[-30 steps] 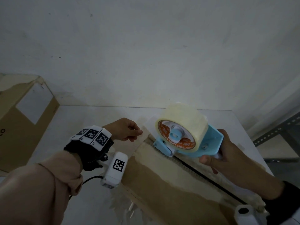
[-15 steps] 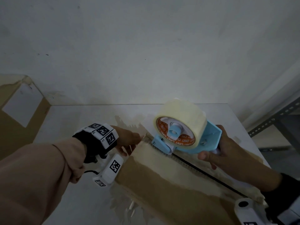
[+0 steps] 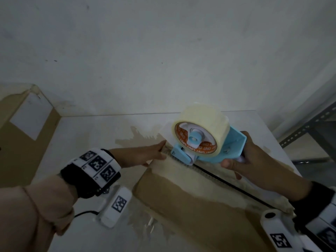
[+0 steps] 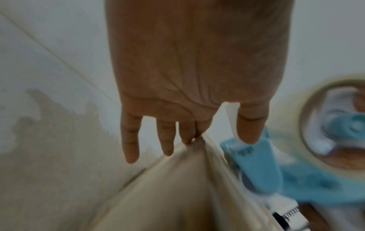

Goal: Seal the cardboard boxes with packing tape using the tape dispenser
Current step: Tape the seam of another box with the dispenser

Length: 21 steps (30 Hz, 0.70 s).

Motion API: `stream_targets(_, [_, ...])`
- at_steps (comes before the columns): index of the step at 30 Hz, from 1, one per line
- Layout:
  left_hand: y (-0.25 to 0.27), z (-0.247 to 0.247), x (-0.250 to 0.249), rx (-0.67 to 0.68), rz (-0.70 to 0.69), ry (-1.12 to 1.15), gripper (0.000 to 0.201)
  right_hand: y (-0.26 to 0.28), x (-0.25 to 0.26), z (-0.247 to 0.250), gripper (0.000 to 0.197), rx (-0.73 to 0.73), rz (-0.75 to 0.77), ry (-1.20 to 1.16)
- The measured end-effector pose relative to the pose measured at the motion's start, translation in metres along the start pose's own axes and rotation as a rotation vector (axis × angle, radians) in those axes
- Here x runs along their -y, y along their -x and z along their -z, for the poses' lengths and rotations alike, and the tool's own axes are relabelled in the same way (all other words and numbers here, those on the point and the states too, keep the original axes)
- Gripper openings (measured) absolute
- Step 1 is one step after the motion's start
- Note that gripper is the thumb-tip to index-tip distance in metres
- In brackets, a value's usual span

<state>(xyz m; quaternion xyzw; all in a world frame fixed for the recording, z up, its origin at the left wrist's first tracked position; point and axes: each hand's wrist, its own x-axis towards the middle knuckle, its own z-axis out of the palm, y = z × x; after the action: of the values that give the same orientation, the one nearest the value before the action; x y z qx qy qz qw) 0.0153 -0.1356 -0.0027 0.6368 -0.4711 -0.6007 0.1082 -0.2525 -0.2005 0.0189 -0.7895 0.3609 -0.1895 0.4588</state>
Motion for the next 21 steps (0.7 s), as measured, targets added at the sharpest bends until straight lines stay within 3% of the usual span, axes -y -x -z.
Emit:
stream_targets(5, [-0.005, -0.014, 0.007, -0.022, -0.04, 0.005, 0.07, -0.002, 0.0, -0.002, 0.065, -0.02, 0.024, -0.024])
stream_targets(9, [-0.008, -0.021, 0.017, 0.007, -0.075, 0.146, 0.048, 0.0, 0.003, -0.004, 0.043, -0.005, 0.0, -0.041])
stream_targets(13, [0.003, -0.018, 0.007, 0.001, -0.007, -0.04, 0.046, 0.0, 0.006, -0.004, 0.042, 0.008, -0.006, -0.005])
stream_targets(15, [0.008, -0.019, 0.007, -0.093, 0.016, -0.258, 0.059, 0.0, 0.008, -0.004, 0.045, 0.016, -0.008, 0.004])
stream_targets(17, [0.014, -0.03, 0.009, -0.286, -0.004, -0.494, 0.069, 0.001, 0.009, -0.003, 0.049, 0.015, -0.005, 0.016])
stream_targets(21, [0.017, -0.075, 0.015, -0.479, -0.045, -0.67, 0.063, 0.0, 0.004, -0.004, 0.051, 0.014, -0.007, -0.002])
